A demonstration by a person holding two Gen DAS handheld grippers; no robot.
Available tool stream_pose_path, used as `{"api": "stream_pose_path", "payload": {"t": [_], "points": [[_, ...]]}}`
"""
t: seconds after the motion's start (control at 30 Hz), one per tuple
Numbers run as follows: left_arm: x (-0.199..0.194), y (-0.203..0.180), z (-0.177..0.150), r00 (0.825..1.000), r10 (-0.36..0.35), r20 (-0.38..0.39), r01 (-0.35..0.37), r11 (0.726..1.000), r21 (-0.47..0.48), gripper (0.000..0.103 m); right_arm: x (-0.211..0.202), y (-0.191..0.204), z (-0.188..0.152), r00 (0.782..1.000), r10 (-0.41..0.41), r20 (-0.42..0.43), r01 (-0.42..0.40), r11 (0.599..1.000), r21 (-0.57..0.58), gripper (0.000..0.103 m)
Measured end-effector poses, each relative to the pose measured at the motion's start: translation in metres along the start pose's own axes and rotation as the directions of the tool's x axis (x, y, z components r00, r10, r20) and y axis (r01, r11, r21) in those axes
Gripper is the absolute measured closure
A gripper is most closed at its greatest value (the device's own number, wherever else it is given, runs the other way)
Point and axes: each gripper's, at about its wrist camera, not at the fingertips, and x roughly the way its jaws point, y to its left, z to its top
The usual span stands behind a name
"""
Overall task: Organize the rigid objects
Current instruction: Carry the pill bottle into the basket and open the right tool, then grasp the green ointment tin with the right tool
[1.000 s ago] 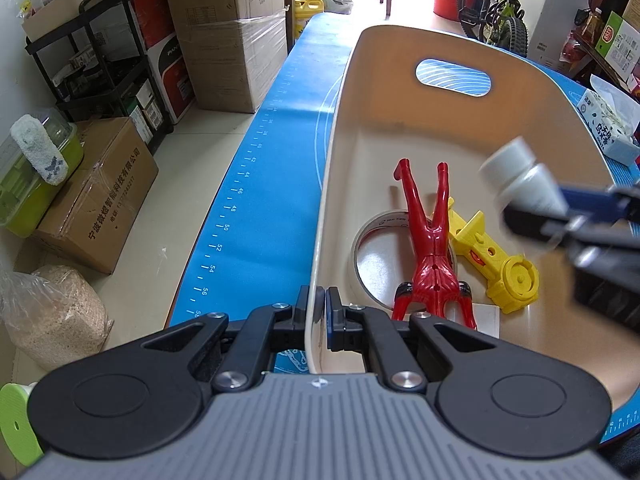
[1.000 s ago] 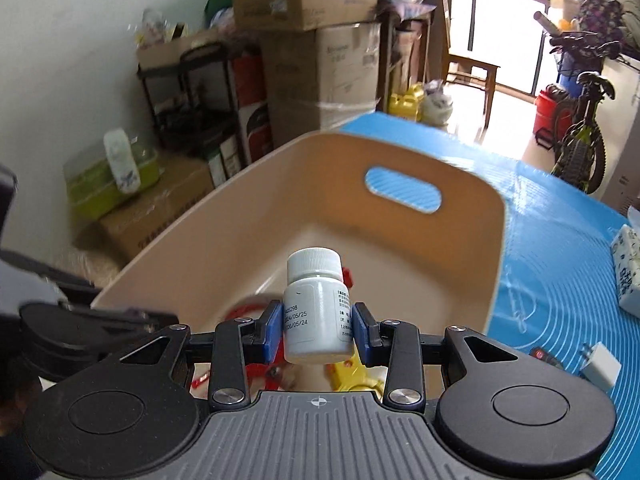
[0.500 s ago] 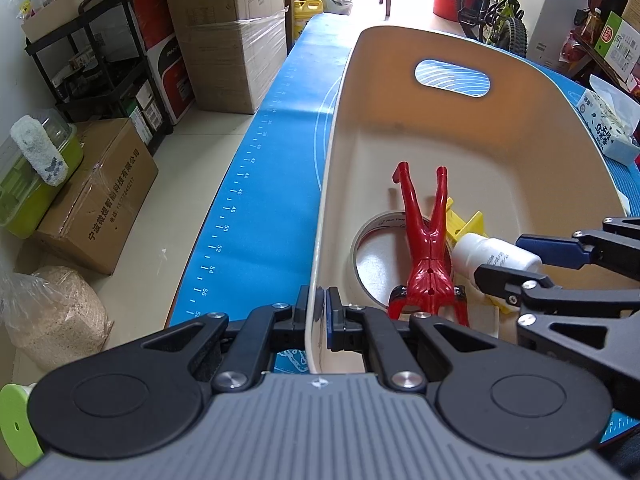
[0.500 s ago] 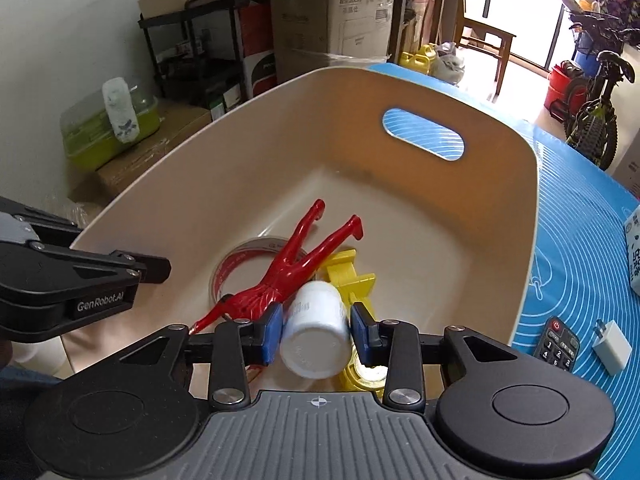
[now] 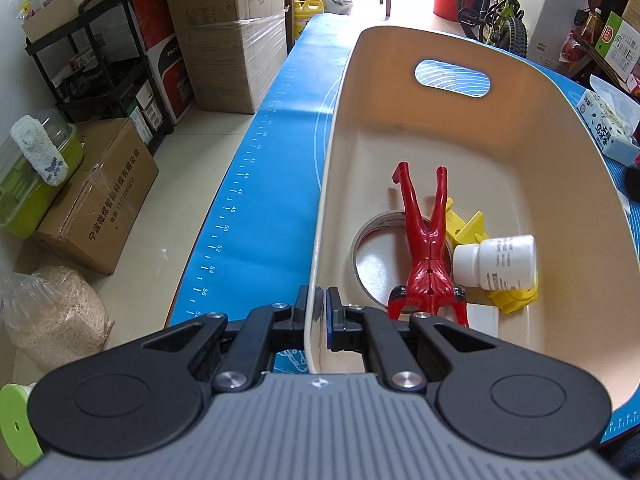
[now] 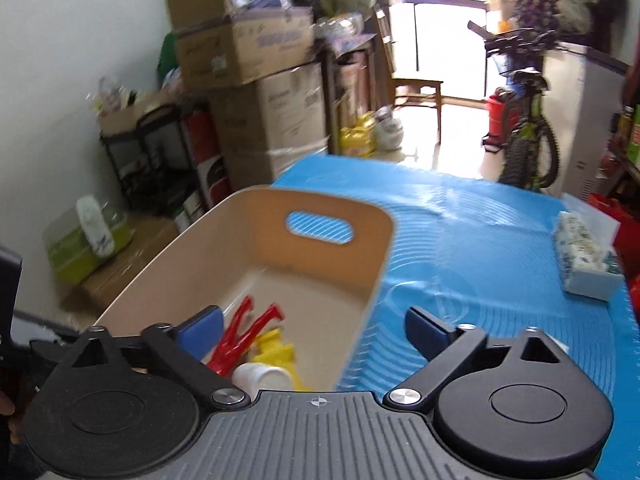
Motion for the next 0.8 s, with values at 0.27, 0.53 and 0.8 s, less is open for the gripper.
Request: {"api": "stream_pose_path", "payload": {"t": [0.27,0.53,0.8], "points": [[-0.001,-0.001,0.001,1.000,-0.001,0.002,0.001,1.000,0.000,0.095,-0.012,-0.057,-0.013,0.996,-0.089,-0.012,0.089,0.995,0.040,0.003],[-0.001,-0.001,0.000,1.000,0.001,0.004,-0.001,1.000,0.001,0.095,-0.003,-0.100,-0.052,0.982,-0.176,-0.066,0.179,0.983,0.040,0.003],[-0.001,0.000,0.000,1.000,0.003,0.004,-0.003,1.000,0.001,0.095,0.017,-0.131,-0.083,0.957,-0.235,-0.170,0.242,0.970,0.025,0.004]]}}
